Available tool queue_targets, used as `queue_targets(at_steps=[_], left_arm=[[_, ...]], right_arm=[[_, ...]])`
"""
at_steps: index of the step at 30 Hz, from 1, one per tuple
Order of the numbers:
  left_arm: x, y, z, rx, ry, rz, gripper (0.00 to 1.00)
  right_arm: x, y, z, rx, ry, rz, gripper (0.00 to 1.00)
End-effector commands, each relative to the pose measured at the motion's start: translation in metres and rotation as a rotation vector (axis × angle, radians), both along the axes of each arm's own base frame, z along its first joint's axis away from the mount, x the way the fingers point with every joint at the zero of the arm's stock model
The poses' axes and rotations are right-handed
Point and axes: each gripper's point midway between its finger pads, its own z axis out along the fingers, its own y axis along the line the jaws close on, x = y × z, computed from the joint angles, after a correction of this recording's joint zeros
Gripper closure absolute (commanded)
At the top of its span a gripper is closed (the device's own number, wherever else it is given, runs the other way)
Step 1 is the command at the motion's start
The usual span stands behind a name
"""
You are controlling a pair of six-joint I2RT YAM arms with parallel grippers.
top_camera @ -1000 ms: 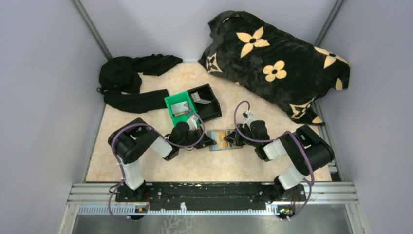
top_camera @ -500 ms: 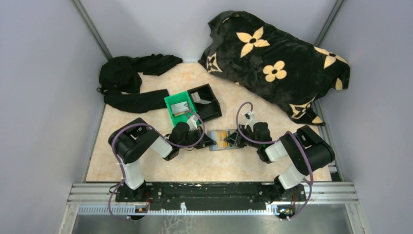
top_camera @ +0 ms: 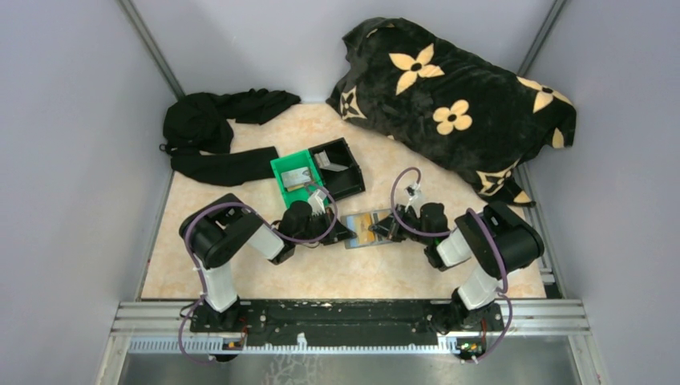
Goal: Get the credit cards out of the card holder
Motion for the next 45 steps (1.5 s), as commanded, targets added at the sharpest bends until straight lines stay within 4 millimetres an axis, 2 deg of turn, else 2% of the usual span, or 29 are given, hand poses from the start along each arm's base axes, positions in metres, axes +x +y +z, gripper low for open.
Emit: queue_targets(at_steps=[1, 6, 11, 15, 20, 24, 26, 27, 31, 36, 41, 45], left_arm=[[-0.014, 0.015, -0.038, 0.112, 0.089, 0.004, 1.0], [-0.013, 0.018, -0.034, 0.119, 0.073, 0.014, 1.0], [-0.011, 0.018, -0.026, 0.113, 0.046, 0.012, 1.0], [-0.008, 0.013, 0.0, 0.071, -0.016, -0.001, 0.99], [0.003, 0.002, 0.049, 0.056, -0.137, -0.051, 0.82], [0.013, -0.006, 0.092, 0.049, -0.256, -0.086, 0.44], [0.015, -0.008, 0.11, 0.036, -0.314, -0.122, 0.33], [0.016, -0.009, 0.12, 0.025, -0.347, -0.146, 0.32], [0.016, -0.006, 0.147, -0.036, -0.451, -0.243, 0.32], [0.019, 0.001, 0.163, -0.024, -0.536, -0.277, 0.31], [-0.004, -0.01, 0.168, -0.084, -0.531, -0.437, 0.39], [-0.019, -0.017, 0.173, -0.116, -0.557, -0.501, 0.41]], right_arm=[[0.004, -0.006, 0.012, 0.041, -0.053, -0.012, 1.0], [0.017, -0.038, 0.018, 0.041, -0.065, -0.104, 1.0], [0.022, -0.046, 0.027, 0.002, -0.099, -0.13, 1.0], [0.025, -0.05, 0.049, 0.006, -0.152, -0.16, 1.0], [0.029, -0.057, 0.085, -0.041, -0.245, -0.176, 1.0], [0.021, -0.049, 0.118, -0.038, -0.29, -0.094, 1.0], [0.013, -0.043, 0.124, -0.041, -0.283, -0.024, 1.0], [0.008, -0.04, 0.126, -0.042, -0.279, 0.018, 1.0], [-0.015, -0.031, 0.138, -0.038, -0.289, 0.164, 1.0], [-0.042, -0.024, 0.147, -0.021, -0.321, 0.334, 1.0], [-0.05, -0.02, 0.159, 0.023, -0.351, 0.373, 1.0], [-0.051, -0.019, 0.159, 0.032, -0.347, 0.386, 1.0]])
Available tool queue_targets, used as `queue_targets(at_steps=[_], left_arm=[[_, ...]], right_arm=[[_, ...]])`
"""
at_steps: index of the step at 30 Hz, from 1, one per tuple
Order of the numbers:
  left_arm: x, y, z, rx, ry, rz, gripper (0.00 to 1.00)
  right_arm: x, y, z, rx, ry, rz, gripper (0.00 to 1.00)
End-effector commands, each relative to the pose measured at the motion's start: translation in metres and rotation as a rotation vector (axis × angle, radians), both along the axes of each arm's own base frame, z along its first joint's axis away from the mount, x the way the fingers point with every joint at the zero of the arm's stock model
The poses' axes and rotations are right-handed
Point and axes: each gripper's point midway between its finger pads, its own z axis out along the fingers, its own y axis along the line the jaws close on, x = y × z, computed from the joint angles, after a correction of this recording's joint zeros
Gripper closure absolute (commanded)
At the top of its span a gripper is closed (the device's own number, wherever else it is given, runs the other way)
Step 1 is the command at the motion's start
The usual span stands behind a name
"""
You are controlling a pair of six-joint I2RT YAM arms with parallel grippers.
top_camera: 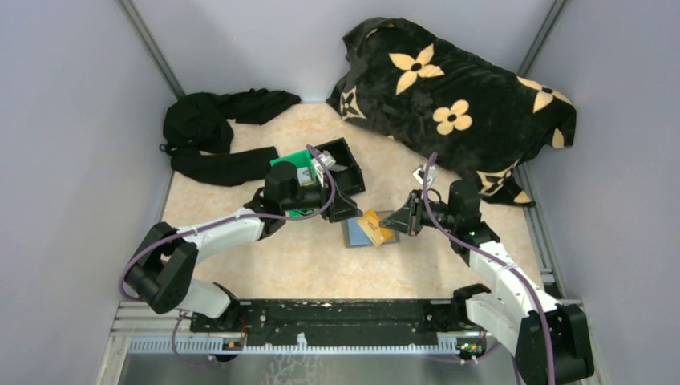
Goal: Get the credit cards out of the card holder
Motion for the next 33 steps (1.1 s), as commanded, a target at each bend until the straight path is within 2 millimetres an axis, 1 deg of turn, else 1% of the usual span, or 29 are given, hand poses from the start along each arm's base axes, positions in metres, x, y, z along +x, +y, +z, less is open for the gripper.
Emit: queue_targets(at_steps=[1, 5, 10, 12, 13, 16, 19, 20, 24, 26, 28, 30, 31, 33], left_arm=[[-0.027, -0.011, 0.012, -0.026, -0.057, -0.155, 0.41], [-0.036, -0.013, 0.009, -0.015, -0.059, -0.19, 0.43], [-0.035, -0.016, -0.002, 0.016, -0.05, -0.158, 0.44], [-0.035, -0.017, -0.002, 0.013, -0.051, -0.161, 0.46], [-0.035, -0.018, -0.001, 0.011, -0.051, -0.167, 0.5], [-0.037, -0.022, 0.0, 0.006, -0.046, -0.187, 0.75], [-0.038, -0.026, -0.001, 0.006, -0.037, -0.199, 0.97], [-0.038, -0.028, -0.001, 0.003, -0.04, -0.204, 1.0], [-0.039, -0.031, 0.004, -0.015, -0.043, -0.21, 1.0], [-0.036, -0.03, 0.008, -0.024, -0.043, -0.181, 1.0], [-0.026, -0.029, 0.01, -0.022, -0.036, -0.117, 1.0], [-0.008, -0.026, 0.013, -0.017, -0.018, -0.015, 1.0], [0.001, -0.024, 0.014, -0.015, 0.003, 0.035, 1.0], [0.022, -0.022, 0.014, 0.006, 0.055, 0.12, 1.0]], right_arm=[[-0.001, 0.004, 0.025, 0.034, -0.093, 0.056, 1.0], [0.0, 0.005, 0.029, 0.044, -0.106, 0.058, 1.0], [-0.003, 0.007, 0.032, 0.063, -0.101, 0.082, 1.0], [-0.004, 0.007, 0.032, 0.064, -0.103, 0.081, 1.0], [-0.005, 0.006, 0.032, 0.065, -0.103, 0.08, 1.0], [-0.005, 0.006, 0.033, 0.067, -0.102, 0.08, 1.0], [-0.006, 0.007, 0.032, 0.068, -0.1, 0.087, 1.0], [-0.007, 0.007, 0.032, 0.068, -0.101, 0.089, 1.0], [-0.007, 0.007, 0.03, 0.067, -0.093, 0.088, 1.0], [-0.001, 0.005, 0.029, 0.049, -0.088, 0.049, 1.0], [0.012, 0.0, 0.027, 0.005, -0.11, -0.029, 0.77], [0.028, -0.011, 0.024, -0.056, -0.117, -0.156, 0.64], [0.038, -0.019, 0.022, -0.088, -0.127, -0.228, 0.63], [0.053, -0.033, 0.02, -0.133, -0.136, -0.354, 0.62]])
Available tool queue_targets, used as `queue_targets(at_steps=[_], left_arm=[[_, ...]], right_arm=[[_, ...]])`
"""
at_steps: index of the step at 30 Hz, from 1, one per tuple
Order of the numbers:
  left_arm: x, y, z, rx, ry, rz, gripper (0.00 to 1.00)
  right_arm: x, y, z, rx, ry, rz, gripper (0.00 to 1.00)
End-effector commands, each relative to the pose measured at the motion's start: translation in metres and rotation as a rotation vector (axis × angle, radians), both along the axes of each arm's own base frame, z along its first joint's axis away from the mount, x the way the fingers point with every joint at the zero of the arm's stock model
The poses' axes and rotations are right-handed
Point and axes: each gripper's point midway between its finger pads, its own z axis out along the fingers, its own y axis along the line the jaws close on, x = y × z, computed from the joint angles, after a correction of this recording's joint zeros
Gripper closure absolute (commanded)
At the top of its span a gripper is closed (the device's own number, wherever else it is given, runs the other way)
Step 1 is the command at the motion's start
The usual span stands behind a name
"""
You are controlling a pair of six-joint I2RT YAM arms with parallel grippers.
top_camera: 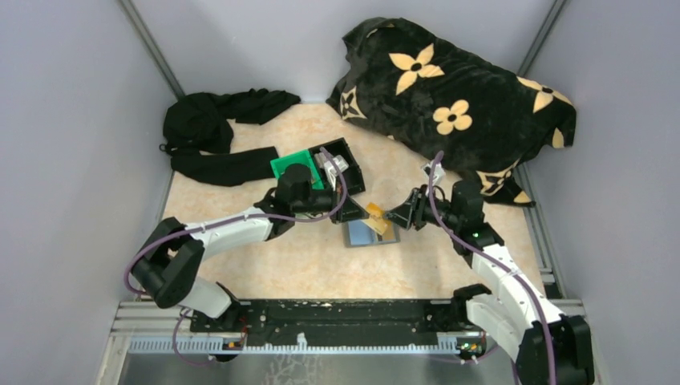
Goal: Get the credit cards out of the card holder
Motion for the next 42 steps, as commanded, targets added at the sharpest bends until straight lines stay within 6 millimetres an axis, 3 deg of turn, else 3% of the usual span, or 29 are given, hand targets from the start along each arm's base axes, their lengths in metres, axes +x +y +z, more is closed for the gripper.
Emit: queue_targets(at_steps=[1, 4, 9, 13, 17, 24, 32, 42], left_arm=[[0.059, 0.004, 0.022, 0.002, 0.042, 0.257, 1.0], [0.101, 0.016, 0.034, 0.005, 0.082, 0.443, 1.0], [0.172, 0.052, 0.044, 0.067, 0.199, 0.763, 1.0], [0.208, 0.072, 0.049, 0.085, 0.232, 0.897, 1.0], [0.234, 0.089, 0.036, 0.137, 0.241, 1.017, 1.0], [0.252, 0.094, 0.003, 0.205, 0.286, 1.092, 1.0], [0.254, 0.109, -0.027, 0.21, 0.322, 1.201, 1.0], [0.269, 0.103, -0.061, 0.247, 0.37, 1.23, 1.0]], right_arm=[[0.043, -0.03, 0.019, -0.106, -0.121, -0.287, 0.62], [0.053, -0.038, 0.014, -0.118, -0.126, -0.356, 0.62], [0.059, -0.033, 0.003, -0.118, -0.104, -0.332, 0.63], [0.064, -0.029, -0.008, -0.138, -0.077, -0.308, 0.63], [0.068, -0.025, -0.014, -0.124, -0.064, -0.291, 0.63], [0.072, -0.024, -0.021, -0.138, -0.052, -0.284, 0.63], [0.069, -0.023, -0.03, -0.142, -0.03, -0.274, 0.63], [0.07, -0.022, -0.033, -0.144, -0.017, -0.27, 0.63]])
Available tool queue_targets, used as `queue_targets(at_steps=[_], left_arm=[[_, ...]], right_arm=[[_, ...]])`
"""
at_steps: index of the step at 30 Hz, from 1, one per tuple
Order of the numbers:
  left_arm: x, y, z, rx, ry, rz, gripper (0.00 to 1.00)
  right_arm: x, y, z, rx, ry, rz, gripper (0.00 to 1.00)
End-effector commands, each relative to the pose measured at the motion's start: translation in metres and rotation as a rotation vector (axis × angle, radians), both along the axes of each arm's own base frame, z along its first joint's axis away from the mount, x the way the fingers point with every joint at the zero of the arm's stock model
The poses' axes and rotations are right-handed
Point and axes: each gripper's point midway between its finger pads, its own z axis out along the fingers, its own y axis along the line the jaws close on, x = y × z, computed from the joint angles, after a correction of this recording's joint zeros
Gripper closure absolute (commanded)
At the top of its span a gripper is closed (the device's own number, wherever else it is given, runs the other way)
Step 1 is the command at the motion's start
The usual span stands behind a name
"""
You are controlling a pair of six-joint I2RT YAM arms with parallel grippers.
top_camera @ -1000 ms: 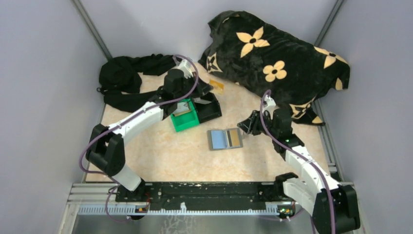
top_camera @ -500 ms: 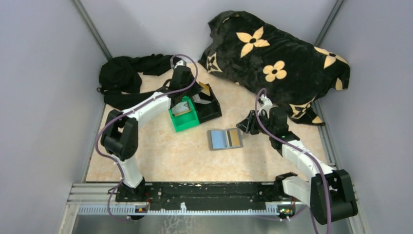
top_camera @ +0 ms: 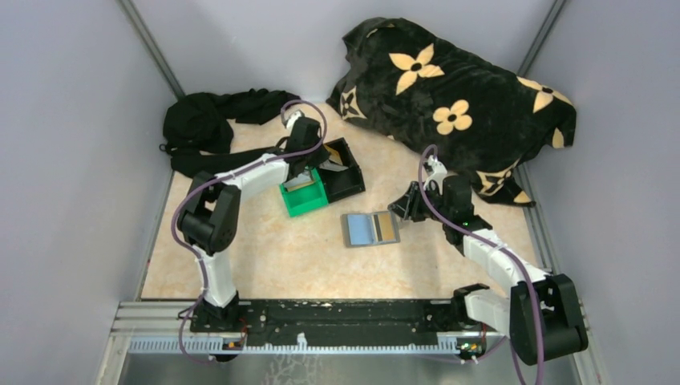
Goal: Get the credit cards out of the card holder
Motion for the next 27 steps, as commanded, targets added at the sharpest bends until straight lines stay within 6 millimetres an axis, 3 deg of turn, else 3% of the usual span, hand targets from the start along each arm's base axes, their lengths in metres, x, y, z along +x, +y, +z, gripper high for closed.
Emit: queue_targets(at_steps=[1, 6, 13, 20, 27], left_arm=[[0.013, -0.002, 0.0, -0.016, -0.012, 0.043, 1.0], [0.017, -0.005, -0.001, -0.025, -0.011, 0.045, 0.98], [0.019, -0.005, 0.003, -0.022, -0.025, 0.045, 0.63], [0.019, 0.0, 0.02, -0.002, -0.063, 0.053, 0.61], [0.007, 0.025, 0.049, 0.067, -0.127, 0.105, 0.62]], right_arm=[[0.011, 0.005, 0.02, 0.012, -0.082, 0.019, 0.64], [0.011, 0.005, 0.02, 0.013, -0.082, 0.018, 0.64], [0.012, 0.005, 0.018, 0.012, -0.082, 0.017, 0.64], [0.011, 0.006, 0.017, 0.015, -0.079, 0.024, 0.64], [0.011, 0.006, 0.016, 0.008, -0.075, 0.026, 0.64]])
